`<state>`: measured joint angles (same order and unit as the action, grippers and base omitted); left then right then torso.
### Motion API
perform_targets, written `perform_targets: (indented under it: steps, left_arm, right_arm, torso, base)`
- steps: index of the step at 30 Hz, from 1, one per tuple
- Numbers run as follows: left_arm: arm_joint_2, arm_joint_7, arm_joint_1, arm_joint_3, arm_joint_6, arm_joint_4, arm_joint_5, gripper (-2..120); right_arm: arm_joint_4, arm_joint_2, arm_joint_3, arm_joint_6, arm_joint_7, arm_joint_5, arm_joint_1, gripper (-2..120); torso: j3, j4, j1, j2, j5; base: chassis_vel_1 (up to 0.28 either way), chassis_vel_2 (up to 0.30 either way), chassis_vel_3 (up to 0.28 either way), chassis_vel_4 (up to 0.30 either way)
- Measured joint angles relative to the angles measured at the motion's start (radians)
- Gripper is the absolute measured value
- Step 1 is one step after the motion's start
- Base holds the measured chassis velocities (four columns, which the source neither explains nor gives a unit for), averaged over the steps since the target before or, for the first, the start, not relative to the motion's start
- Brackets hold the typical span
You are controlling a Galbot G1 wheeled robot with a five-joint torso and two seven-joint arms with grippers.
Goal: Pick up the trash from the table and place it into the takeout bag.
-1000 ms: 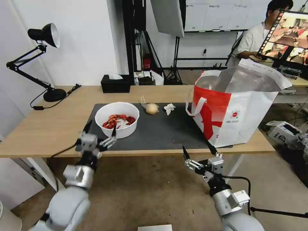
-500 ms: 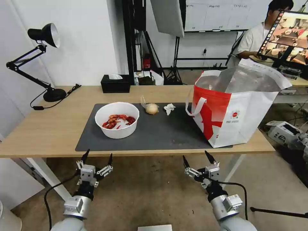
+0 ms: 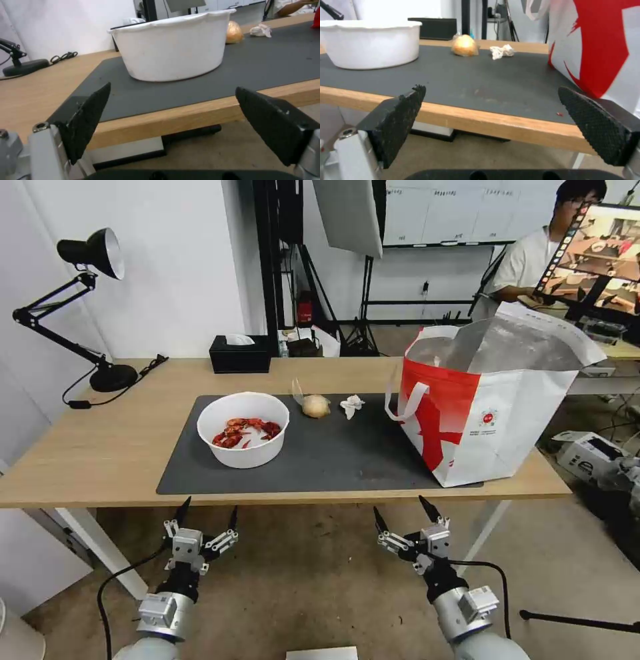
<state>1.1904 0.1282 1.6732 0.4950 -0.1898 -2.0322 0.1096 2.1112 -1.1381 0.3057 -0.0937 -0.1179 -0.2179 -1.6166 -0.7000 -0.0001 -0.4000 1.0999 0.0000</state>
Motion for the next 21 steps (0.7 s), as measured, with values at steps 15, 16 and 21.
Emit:
perform_targets:
  steps: [15, 16, 21]
  left_arm:
    - [0.003, 0.0, -0.012, 0.006, -0.004, -0.008, 0.013, 100]
    - [0.003, 0.0, -0.012, 0.006, -0.004, -0.008, 0.013, 100]
    - [-0.003, 0.0, -0.006, 0.011, -0.001, -0.008, 0.012, 100]
  right_arm:
    - [-0.007, 0.043, -0.056, 0.082, -0.004, -0.072, 0.136, 100]
    - [-0.007, 0.043, -0.056, 0.082, -0.004, -0.072, 0.136, 100]
    - [-0.072, 0.072, -0.156, 0.136, -0.002, -0.125, 0.321, 100]
  torso:
    - [0.0, -0.0001, 0.0, 0.0, -0.0001]
    - [0.0, -0.0001, 0.0, 0.0, -0.0001]
    - [0.0, 0.0003, 0.0, 0.0, 0.0]
  base:
    - [0.0, 0.0, 0.0, 0.0]
    - [0.0, 0.0, 0.0, 0.0]
    - [0.0, 0.0, 0.0, 0.0]
